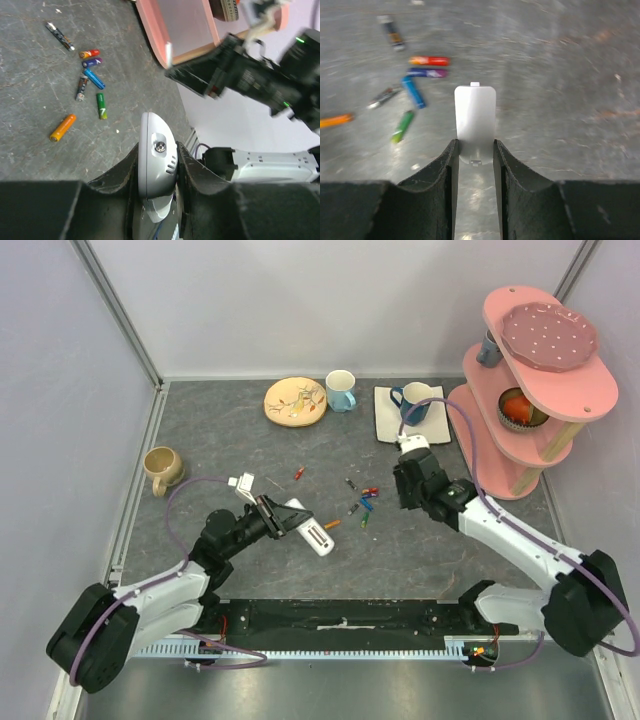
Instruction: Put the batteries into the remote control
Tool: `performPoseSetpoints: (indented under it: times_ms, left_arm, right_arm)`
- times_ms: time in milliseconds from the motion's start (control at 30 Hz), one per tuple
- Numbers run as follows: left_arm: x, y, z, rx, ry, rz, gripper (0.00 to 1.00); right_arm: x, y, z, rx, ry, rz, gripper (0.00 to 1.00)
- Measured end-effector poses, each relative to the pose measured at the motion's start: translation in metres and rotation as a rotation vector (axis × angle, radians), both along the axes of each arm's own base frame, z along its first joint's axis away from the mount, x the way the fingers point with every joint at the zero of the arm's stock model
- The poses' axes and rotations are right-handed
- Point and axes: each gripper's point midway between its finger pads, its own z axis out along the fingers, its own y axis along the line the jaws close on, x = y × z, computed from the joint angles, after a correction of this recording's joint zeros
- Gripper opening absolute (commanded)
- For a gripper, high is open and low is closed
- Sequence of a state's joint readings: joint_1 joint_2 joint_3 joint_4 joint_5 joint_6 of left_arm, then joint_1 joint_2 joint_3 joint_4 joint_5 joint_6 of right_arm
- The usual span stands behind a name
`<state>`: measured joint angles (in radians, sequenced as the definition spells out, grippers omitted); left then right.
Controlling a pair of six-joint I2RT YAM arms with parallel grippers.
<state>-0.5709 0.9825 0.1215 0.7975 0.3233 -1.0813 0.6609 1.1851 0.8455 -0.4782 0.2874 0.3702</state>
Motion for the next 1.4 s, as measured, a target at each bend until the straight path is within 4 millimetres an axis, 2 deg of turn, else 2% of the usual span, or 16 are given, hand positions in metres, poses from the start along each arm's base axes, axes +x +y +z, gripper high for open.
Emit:
performPoseSetpoints:
  times_ms: [67,133,233,333,467,567,633,767,800,867,1033,1200,1333,1400]
  left_arm:
    - [-0.007,0.002,0.003,-0.013,-0.018,-0.015,0.02]
    - [-0.013,0.004,0.003,-0.019,-0.028,-0.023,0.02]
    - [-0.02,0.008,0.003,-0.026,-0.038,-0.028,0.02]
    - [-0.024,0.009,0.011,-0.039,-0.059,-0.036,0.02]
    - [-0.032,0.012,0.024,-0.064,-0.1,-0.046,0.02]
    - [-0.035,0.014,0.03,-0.074,-0.118,-0.045,0.02]
    - [-0.036,0.015,0.03,-0.073,-0.115,-0.045,0.02]
    - [-0.035,0.015,0.023,-0.057,-0.094,-0.044,0.02]
    - [-0.034,0.014,0.02,-0.05,-0.085,-0.044,0.02]
    - [-0.033,0.013,0.013,-0.034,-0.06,-0.044,0.02]
    - [-0.031,0.012,0.0,-0.007,-0.017,-0.045,0.02]
    - [-0.032,0.013,-0.002,-0.001,-0.008,-0.042,0.02]
    - [-0.031,0.015,-0.001,-0.002,-0.01,-0.026,0.02]
    - [-0.031,0.016,0.0,-0.004,-0.013,-0.023,0.02]
  right_arm:
    - [0.009,-0.024,-0.019,-0.006,0.049,-0.088,0.29]
    - [0.017,-0.033,-0.035,-0.008,0.087,-0.135,0.28]
    - [0.023,-0.032,-0.061,-0.008,0.142,-0.158,0.28]
    - [0.025,-0.027,-0.077,-0.005,0.18,-0.159,0.28]
    - [0.023,-0.023,-0.094,-0.011,0.228,-0.145,0.29]
    - [0.02,-0.021,-0.098,-0.01,0.245,-0.134,0.3]
    - [0.019,-0.02,-0.099,-0.009,0.247,-0.131,0.35]
    - [0.008,-0.021,-0.109,-0.016,0.276,-0.122,0.62]
    - [0.005,-0.023,-0.112,-0.02,0.285,-0.122,0.65]
    - [0.003,-0.022,-0.11,-0.015,0.28,-0.121,0.71]
    - [0.001,-0.024,-0.101,-0.001,0.257,-0.13,0.76]
    - [0.007,-0.018,-0.063,0.059,0.146,-0.123,0.75]
    - [0.006,0.007,-0.025,0.134,0.026,-0.039,0.74]
    - [0.002,0.021,-0.017,0.137,-0.007,0.011,0.75]
